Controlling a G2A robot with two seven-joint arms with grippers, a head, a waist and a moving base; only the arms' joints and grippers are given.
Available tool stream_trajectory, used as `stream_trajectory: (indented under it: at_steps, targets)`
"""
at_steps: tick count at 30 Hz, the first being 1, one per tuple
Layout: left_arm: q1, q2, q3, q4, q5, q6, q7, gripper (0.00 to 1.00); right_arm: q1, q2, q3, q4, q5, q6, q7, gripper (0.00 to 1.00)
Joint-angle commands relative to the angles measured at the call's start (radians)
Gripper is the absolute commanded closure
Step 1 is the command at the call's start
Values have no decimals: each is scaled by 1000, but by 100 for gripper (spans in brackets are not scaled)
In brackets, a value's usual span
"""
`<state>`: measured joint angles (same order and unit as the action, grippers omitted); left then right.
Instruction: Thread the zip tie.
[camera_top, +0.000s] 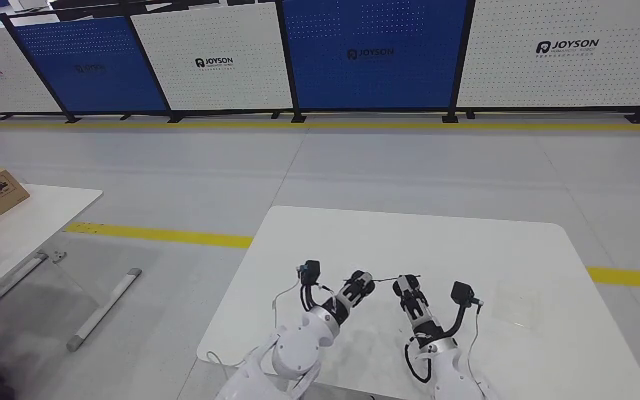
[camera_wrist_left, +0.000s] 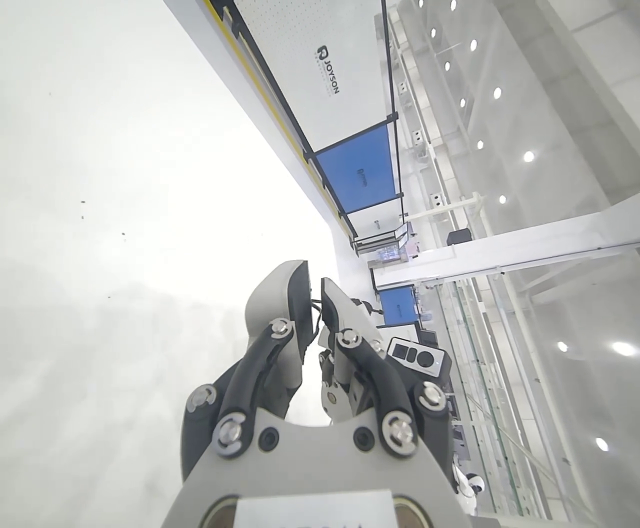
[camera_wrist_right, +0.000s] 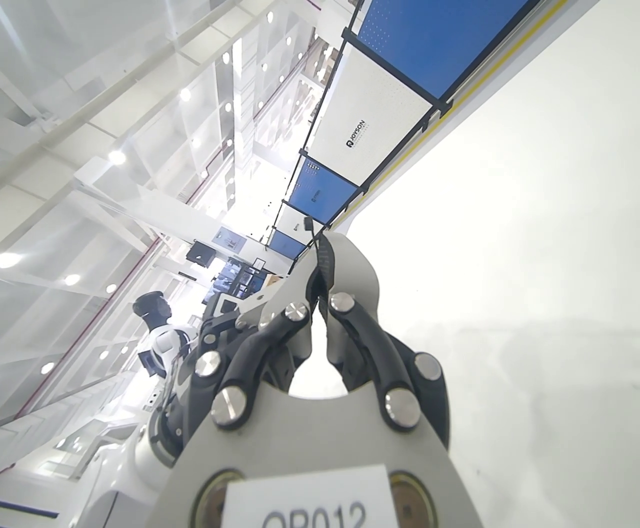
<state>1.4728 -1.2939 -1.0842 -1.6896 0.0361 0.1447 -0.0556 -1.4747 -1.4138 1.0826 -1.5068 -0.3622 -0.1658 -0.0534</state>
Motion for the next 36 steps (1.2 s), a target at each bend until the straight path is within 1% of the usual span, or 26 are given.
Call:
stream_trajectory:
  at_steps: [1, 3, 4, 5, 6, 7, 9, 13, 14, 23, 29, 32, 36]
  targets:
    - [0, 0, 5, 0, 5, 1, -2, 91, 0, 0, 1, -1, 1, 1, 0, 100]
    - [-1, -1, 11, 2, 10, 3, -4, 89, 0, -1, 2, -2, 3, 0, 1, 100]
    - [-2, -1, 14, 3, 13, 4, -4, 84, 0, -1, 2, -3, 4, 0, 1, 100]
    - [-3, -1, 16, 4, 15, 5, -5, 82, 0, -1, 2, -2, 4, 0, 2, 100]
    - [-4, -1, 18, 5, 16, 5, -5, 76, 1, -1, 2, -2, 4, 0, 3, 100]
    - [-4, -1, 18, 6, 15, 5, -5, 76, 1, -1, 2, -2, 4, 0, 3, 100]
    - [-5, -1, 19, 7, 16, 5, -4, 81, 1, -2, 2, -2, 5, 0, 4, 100]
    - [-8, -2, 19, 8, 13, 4, -1, 98, 1, -2, 3, -2, 3, -1, 4, 100]
    - [-8, -2, 19, 8, 12, 4, -1, 100, 1, -2, 3, -2, 3, -1, 4, 100]
    - [-9, -1, 18, 2, 10, -2, -5, 100, -1, -3, 5, -8, 6, 0, 11, 100]
    - [-5, 1, 15, -8, 20, -10, -15, 100, 6, -3, 8, -4, 32, -6, 54, 100]
    - [-1, 3, 12, -15, 31, -21, -26, 100, 3, 0, 20, -12, 71, -32, 96, 100]
    - [7, 6, 5, -19, 33, -36, -36, 100, -3, 5, 47, -15, 107, -52, 128, 100]
